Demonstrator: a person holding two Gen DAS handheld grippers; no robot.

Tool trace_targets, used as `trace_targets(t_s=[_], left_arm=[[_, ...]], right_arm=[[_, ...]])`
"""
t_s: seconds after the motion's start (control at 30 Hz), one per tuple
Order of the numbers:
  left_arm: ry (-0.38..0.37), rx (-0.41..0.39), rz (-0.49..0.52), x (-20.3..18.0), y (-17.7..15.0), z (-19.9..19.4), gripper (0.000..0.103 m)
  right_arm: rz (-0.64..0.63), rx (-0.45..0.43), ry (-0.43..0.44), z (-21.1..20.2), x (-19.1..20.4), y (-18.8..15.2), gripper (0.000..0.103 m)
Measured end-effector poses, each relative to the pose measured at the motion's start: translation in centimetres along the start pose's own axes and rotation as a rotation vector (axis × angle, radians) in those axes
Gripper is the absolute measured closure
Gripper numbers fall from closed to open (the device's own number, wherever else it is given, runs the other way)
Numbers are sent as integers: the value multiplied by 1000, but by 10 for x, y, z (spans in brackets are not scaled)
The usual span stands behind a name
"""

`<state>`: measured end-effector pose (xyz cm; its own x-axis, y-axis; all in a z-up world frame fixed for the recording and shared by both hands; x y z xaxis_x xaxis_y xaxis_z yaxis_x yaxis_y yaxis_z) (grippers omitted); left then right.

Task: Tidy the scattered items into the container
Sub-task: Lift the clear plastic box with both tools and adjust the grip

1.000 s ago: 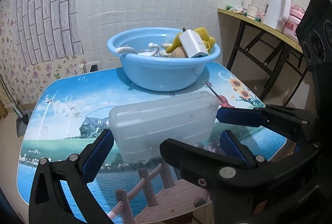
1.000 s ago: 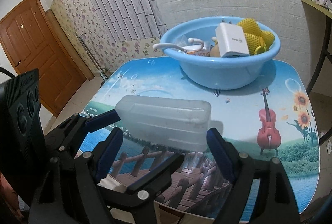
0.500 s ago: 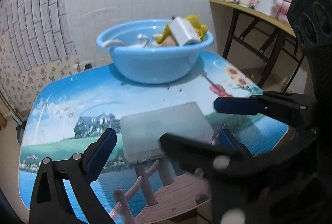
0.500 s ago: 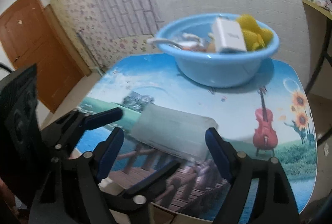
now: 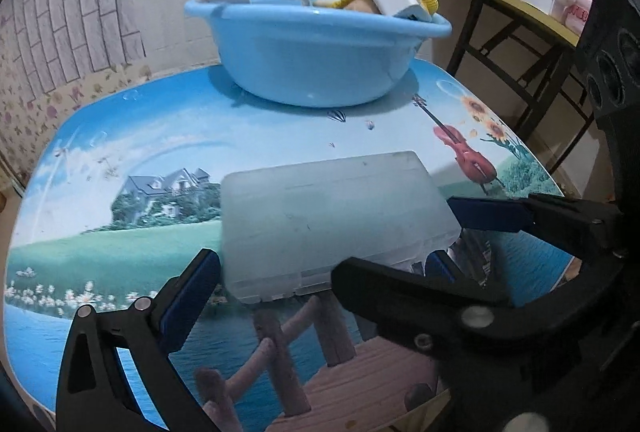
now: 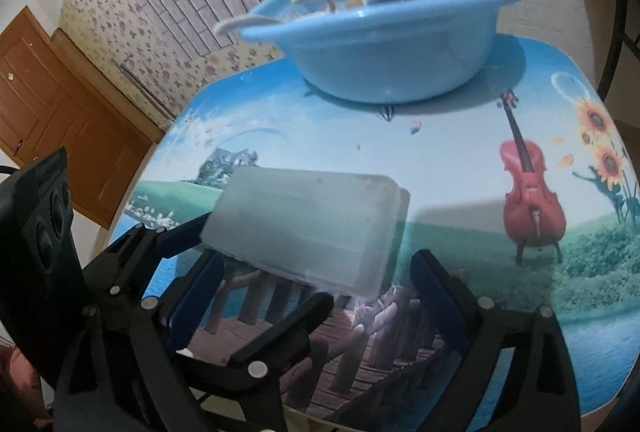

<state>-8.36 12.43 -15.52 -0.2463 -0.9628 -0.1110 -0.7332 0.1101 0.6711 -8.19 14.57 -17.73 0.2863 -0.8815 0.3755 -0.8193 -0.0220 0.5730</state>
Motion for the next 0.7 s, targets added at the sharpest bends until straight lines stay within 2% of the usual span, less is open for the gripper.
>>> trace_targets(t_s=[0.2,0.3,0.57,0.7], left_arm=[[-42,-15,-20,-2,5,3,1],[-69,-20,-43,-2,7,1,2],[-55,-18,-42,-2,5,-2,2],[-41,-46,-22,-6,11,-11,2]], right_arm=[[-4,1,-10,8,0,4,7],[-9,12,20,9,5,3,8],[4,15,53,9,9,2,9],[1,-10,67,1,12,4,9]])
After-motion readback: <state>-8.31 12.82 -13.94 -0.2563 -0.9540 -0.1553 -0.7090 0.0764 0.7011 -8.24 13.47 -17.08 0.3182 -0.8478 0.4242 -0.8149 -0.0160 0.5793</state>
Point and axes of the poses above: each gripper's, at about its wrist camera, not at the fingertips, and z roughly the way its jaws point, x to its left, y to its top, the point moved 8 cm from there along z, roughly the way its jaws point, and after that the axes turned 5 degrees about -x, right-handed, at the moved point
